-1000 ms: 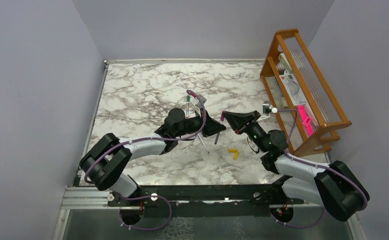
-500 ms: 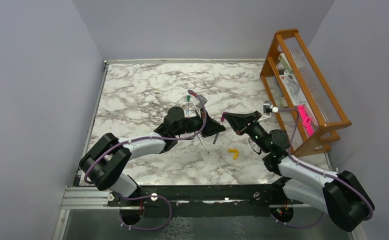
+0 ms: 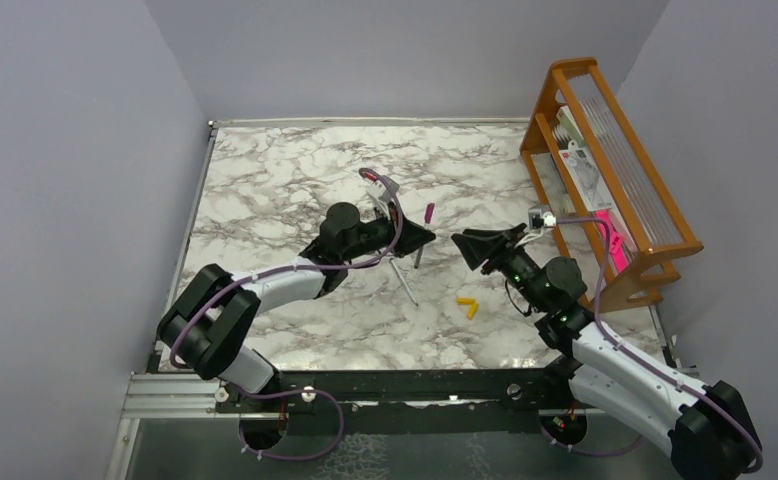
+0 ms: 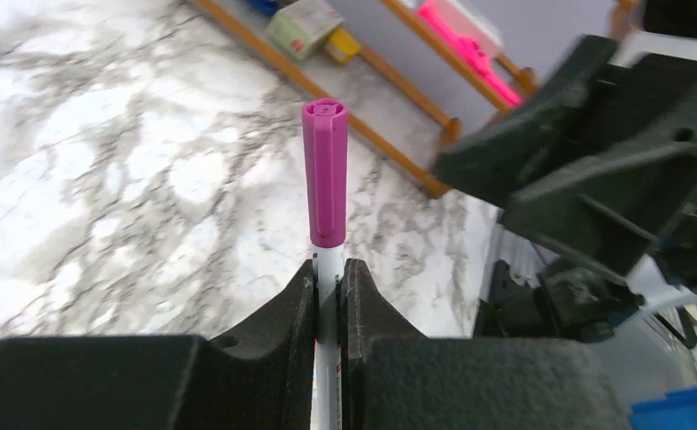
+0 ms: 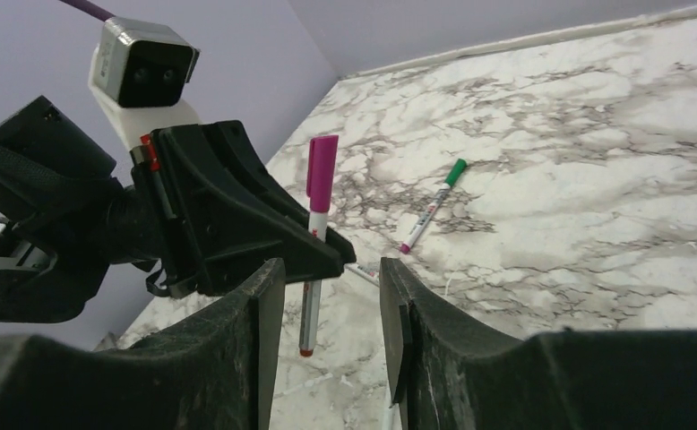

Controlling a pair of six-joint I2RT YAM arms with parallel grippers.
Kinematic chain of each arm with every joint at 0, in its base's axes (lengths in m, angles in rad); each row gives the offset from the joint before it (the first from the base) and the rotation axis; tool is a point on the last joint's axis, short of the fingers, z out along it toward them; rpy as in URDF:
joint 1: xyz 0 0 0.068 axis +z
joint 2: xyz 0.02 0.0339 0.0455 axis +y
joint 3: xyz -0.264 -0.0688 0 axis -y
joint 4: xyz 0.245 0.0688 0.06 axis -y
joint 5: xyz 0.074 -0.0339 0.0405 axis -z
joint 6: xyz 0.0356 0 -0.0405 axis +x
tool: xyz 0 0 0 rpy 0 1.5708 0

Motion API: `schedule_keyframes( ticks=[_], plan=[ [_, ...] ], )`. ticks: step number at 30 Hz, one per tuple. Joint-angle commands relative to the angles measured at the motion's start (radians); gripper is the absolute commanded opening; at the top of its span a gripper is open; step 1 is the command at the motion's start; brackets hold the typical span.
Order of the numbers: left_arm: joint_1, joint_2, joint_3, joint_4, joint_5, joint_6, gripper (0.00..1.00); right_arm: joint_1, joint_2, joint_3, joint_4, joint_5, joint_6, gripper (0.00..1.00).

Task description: Insert the pens into the pen caps

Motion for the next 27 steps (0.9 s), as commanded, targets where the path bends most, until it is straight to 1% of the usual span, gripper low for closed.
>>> schedule_keyframes(
  ticks=[1, 5, 7, 9, 11, 17, 22, 27],
  plan=[
    [0.063, 0.058, 0.09, -0.192, -0.138, 0.047, 0.0, 0.004, -0.04, 0.018, -0.131, 0.095, -0.061, 0.43],
    [0.087, 0.139, 0.229, -0.446, -0.358, 0.133, 0.0, 0.003, -0.029, 0.0, -0.145, 0.094, -0.051, 0.41],
    [0.089, 0.197, 0.328, -0.575, -0.48, 0.165, 0.0, 0.004, -0.016, -0.008, -0.146, 0.089, -0.044, 0.41],
    [0.091, 0.283, 0.428, -0.685, -0.558, 0.185, 0.0, 0.004, -0.003, -0.015, -0.144, 0.085, -0.036, 0.4],
    [0.092, 0.349, 0.509, -0.758, -0.605, 0.192, 0.0, 0.004, 0.008, -0.022, -0.137, 0.084, -0.028, 0.39],
    [0.098, 0.484, 0.663, -0.883, -0.716, 0.164, 0.0, 0.004, 0.016, -0.03, -0.147, 0.084, -0.028, 0.38],
    [0.107, 0.531, 0.712, -0.937, -0.776, 0.156, 0.0, 0.003, 0.015, -0.041, -0.157, 0.095, -0.033, 0.37],
    [0.118, 0.571, 0.734, -0.969, -0.788, 0.148, 0.0, 0.004, 0.026, -0.054, -0.154, 0.092, -0.027, 0.37]
  ],
)
